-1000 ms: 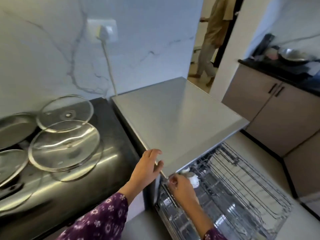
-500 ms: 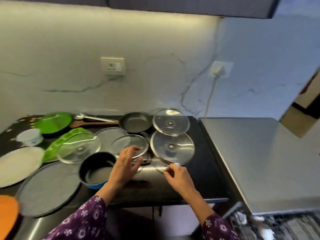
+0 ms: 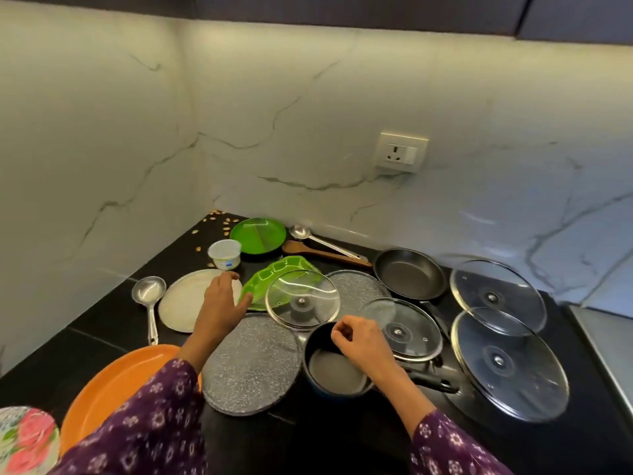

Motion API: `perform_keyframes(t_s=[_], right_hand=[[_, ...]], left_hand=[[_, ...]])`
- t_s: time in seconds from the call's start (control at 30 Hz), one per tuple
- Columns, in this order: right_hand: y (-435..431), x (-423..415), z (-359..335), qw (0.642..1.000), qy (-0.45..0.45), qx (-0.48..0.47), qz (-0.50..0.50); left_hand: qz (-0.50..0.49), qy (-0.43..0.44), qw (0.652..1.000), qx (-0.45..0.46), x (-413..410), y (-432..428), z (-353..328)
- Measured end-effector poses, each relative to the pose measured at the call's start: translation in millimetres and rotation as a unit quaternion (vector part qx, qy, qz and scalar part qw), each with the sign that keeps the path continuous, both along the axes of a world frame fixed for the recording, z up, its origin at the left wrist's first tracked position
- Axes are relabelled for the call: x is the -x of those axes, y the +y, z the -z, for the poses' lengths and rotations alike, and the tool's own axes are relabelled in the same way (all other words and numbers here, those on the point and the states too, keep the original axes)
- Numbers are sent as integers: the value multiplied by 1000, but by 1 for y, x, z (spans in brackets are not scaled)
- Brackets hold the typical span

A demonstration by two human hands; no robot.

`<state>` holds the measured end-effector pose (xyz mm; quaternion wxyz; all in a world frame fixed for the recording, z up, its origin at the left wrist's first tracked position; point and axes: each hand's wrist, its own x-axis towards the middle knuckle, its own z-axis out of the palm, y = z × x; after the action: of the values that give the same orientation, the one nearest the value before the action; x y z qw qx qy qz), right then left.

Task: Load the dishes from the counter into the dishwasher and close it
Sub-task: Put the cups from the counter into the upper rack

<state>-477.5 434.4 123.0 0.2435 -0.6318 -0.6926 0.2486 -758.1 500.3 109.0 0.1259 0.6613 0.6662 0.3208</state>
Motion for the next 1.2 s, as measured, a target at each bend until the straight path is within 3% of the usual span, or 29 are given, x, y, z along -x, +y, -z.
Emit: perform_keyframes(t_s=[0.17,0.5,0.83,0.93,1.03,1.2], right_hand=[[41,46,-7,999,-2,-11,-41],[101,65,16,1000,-4,15,-23],[124,54,34,1000,14,24,-5],[126,50,35,999,16,32,7],[126,42,33,998,34,40,15],[120,29,18,998,55,29,34]], left_hand=[[-52,-11,998,41,44,47,2],[-77,3,984,158,80,164,21],[-86,20,982,165,72,229,60],[-124,11,981,149,64,234,57],[-135,19,988,72,59,231,44],[-66,14,998,-17,29,215,1]])
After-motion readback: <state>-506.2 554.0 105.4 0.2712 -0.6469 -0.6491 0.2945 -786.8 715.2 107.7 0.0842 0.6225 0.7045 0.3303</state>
